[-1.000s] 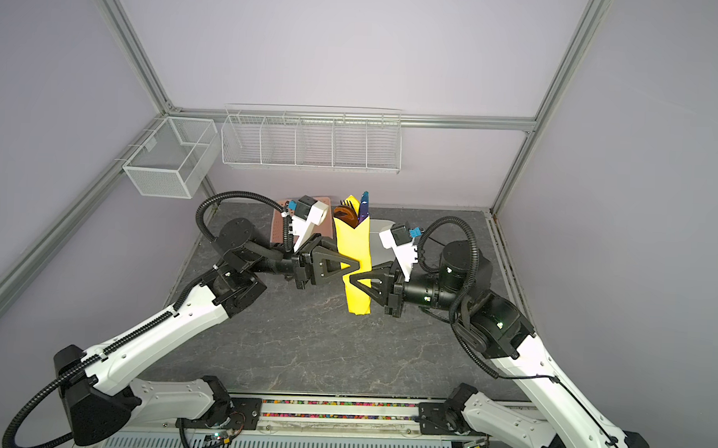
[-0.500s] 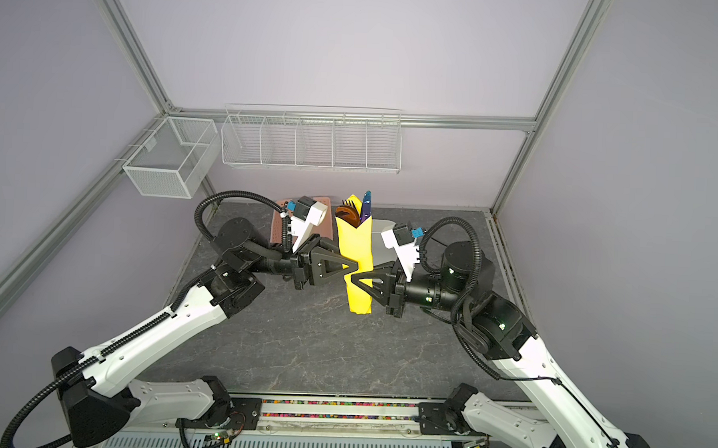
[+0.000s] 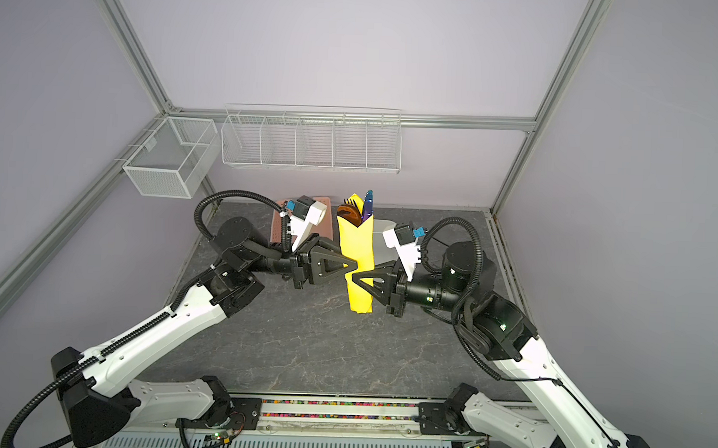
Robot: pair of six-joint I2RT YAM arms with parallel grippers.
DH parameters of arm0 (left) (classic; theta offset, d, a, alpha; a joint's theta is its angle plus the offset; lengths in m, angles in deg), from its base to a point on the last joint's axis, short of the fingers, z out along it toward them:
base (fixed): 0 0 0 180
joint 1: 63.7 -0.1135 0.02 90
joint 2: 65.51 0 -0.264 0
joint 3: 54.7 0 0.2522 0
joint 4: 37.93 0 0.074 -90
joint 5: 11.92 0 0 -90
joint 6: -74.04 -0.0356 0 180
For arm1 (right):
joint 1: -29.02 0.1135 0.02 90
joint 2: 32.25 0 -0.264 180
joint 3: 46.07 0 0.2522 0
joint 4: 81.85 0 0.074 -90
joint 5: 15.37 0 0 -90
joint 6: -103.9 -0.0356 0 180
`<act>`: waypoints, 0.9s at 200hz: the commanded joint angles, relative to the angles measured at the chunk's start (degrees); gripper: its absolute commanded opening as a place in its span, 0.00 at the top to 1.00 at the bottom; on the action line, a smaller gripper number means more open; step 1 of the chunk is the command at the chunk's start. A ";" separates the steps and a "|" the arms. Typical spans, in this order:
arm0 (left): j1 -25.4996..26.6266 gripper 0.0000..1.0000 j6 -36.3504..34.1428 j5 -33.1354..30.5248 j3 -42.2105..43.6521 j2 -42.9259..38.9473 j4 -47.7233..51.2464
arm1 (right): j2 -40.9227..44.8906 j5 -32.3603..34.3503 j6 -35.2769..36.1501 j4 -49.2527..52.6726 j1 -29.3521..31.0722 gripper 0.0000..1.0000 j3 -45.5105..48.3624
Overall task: Place the utensils on the paper napkin and roll it up
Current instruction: 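Hold the rolled bundle upright between both grippers, squeezing the napkin tight, then carry the bundle with the left gripper to the basket while the right withdraws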
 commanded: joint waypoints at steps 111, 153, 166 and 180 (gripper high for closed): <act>-1.63 1.00 -4.56 -1.02 -1.16 -2.96 5.86 | -0.16 1.48 0.08 -4.10 -0.77 0.91 -0.54; -2.92 1.00 -5.38 -2.30 -1.36 -3.48 7.30 | -0.02 2.02 0.03 -3.63 -0.75 0.73 -0.37; -3.11 1.00 -6.10 -2.73 -1.36 -3.63 8.05 | 0.24 2.41 0.12 -3.02 -0.88 0.70 -0.37; -3.40 1.00 -7.20 -3.27 -1.60 -3.81 9.71 | 0.78 3.25 0.45 -2.01 -0.96 0.68 -0.37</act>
